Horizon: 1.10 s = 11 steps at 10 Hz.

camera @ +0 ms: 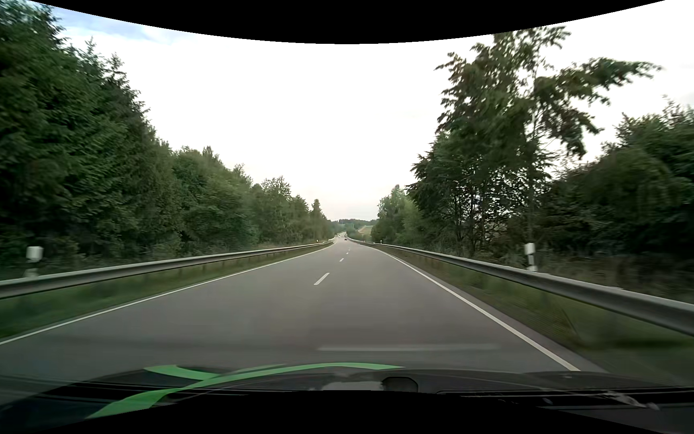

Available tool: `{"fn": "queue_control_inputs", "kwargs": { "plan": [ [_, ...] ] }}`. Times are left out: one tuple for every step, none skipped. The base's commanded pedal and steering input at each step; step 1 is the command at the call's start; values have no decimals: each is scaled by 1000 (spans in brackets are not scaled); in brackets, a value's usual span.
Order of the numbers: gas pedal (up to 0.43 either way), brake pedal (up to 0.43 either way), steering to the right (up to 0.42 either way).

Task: Follow the waypoints while adhering to traffic rules and regulations

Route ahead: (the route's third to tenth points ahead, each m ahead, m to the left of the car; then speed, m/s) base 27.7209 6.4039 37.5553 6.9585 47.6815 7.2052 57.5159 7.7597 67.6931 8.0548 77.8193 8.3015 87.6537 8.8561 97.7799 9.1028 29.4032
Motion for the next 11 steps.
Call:
{"fn": "queue_control_inputs", "kwargs": {
  "plan": [
    [197, 0, -6],
    [228, 0, -6],
    [248, 0, -6],
    [248, 0, -6],
    [248, 0, -6],
    [248, 0, -6],
    [248, 0, -6],
    [228, 0, -6],
    [209, 0, -6],
    [209, 0, -6],
    [197, 0, -6]
  ]
}}
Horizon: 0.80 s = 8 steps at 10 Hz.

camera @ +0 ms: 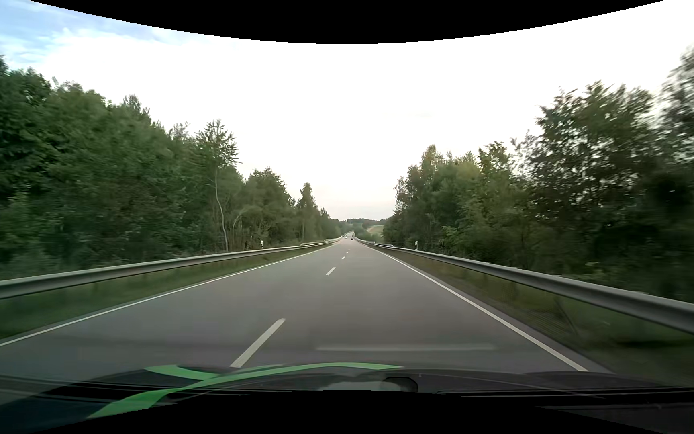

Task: Follow the waypoints while adhering to traffic rules and regulations

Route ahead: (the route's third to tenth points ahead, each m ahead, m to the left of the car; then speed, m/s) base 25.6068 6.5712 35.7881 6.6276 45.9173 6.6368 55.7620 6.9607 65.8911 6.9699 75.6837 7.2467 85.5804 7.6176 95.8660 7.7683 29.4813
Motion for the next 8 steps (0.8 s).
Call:
{"fn": "queue_control_inputs", "kwargs": {
  "plan": [
    [189, 0, -6],
    [177, 0, -6],
    [177, 0, -6],
    [177, 0, -6],
    [177, 0, -6],
    [177, 0, -6],
    [177, 0, -6],
    [177, 0, -6]
  ]
}}
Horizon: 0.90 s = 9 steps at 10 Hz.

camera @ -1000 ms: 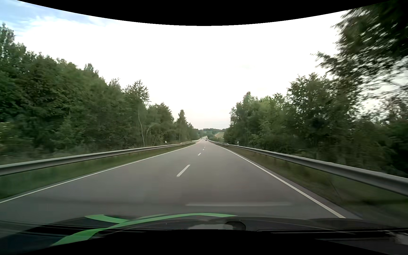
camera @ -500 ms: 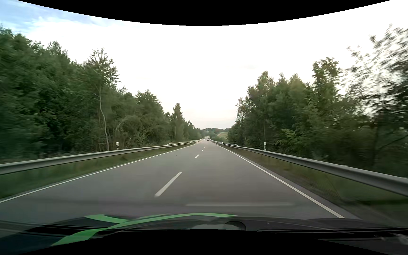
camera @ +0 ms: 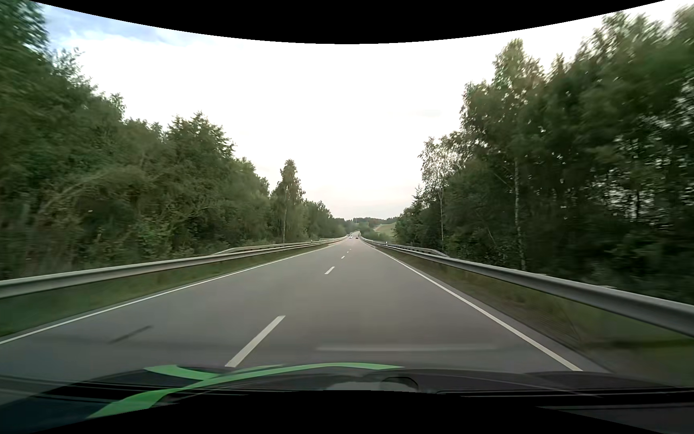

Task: Follow the waypoints while adhering to traffic rules and regulations

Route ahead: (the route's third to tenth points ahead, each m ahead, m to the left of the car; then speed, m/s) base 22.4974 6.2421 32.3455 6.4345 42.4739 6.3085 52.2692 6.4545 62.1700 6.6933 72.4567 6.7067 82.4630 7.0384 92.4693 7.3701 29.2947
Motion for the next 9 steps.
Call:
{"fn": "queue_control_inputs", "kwargs": {
  "plan": [
    [177, 0, -6],
    [177, 0, -6],
    [177, 0, -6],
    [189, 0, -6],
    [197, 0, -6],
    [197, 0, -6],
    [209, 0, -6],
    [209, 0, -5],
    [209, 0, -4]
  ]
}}
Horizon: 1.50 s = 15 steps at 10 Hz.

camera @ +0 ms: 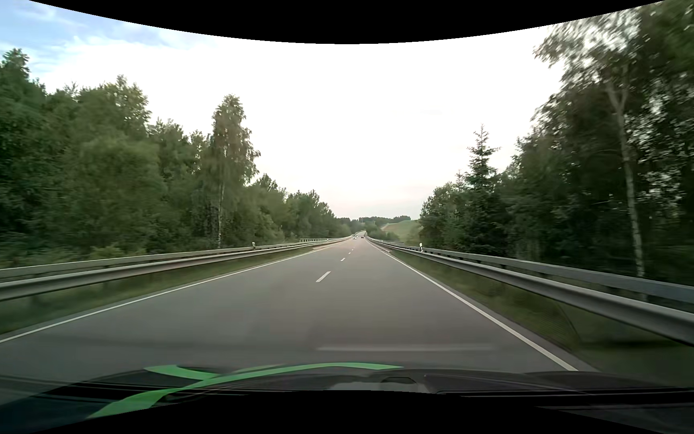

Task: Follow the waypoints while adhering to traffic rules and regulations

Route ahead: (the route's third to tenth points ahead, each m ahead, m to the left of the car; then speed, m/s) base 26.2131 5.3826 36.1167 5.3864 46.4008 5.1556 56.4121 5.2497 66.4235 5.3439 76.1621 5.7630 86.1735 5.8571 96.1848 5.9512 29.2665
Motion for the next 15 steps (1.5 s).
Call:
{"fn": "queue_control_inputs", "kwargs": {
  "plan": [
    [209, 0, -4],
    [209, 0, -3],
    [220, 0, -3],
    [220, 0, -3],
    [220, 0, -3],
    [209, 0, -3],
    [197, 0, -3],
    [197, 0, -3],
    [189, 0, -3],
    [189, 0, -3],
    [189, 0, -3],
    [177, 0, -3],
    [157, 0, -3],
    [157, 0, -3],
    [157, 0, -3]
  ]
}}
